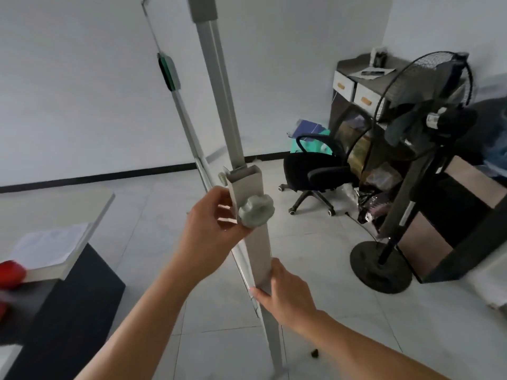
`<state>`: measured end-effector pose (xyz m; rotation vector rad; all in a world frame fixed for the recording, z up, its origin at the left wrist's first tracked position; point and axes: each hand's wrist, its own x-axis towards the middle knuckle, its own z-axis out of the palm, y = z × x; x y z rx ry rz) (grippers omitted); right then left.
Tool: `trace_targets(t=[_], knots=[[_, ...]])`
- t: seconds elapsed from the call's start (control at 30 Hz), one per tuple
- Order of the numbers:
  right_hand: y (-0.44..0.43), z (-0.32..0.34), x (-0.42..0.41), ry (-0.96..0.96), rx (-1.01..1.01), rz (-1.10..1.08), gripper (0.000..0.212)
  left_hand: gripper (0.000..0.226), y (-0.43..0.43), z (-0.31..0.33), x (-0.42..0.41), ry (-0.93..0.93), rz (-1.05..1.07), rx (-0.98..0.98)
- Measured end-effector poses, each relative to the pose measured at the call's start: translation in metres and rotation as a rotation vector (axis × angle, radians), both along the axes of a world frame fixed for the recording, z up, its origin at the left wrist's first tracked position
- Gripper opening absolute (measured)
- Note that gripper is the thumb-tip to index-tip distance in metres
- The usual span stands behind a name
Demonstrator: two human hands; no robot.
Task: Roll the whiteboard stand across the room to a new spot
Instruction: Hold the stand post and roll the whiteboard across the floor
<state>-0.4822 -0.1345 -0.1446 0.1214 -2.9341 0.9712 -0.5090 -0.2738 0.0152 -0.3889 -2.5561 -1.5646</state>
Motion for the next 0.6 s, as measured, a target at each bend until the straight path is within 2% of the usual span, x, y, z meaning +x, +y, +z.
trace_targets(t=[0.23, 0.6], knots=[[0.018, 0.005, -0.091, -0.034, 0.022, 0.074, 0.057, 0.036, 0.023, -0.003, -0.078, 0.017, 0.163, -0.040], [0.029, 0.007, -0.251, -0.069, 0.062, 0.103, 0.052, 0.036, 0.037, -0.010, -0.232, 0.097, 0.228, -0.045]])
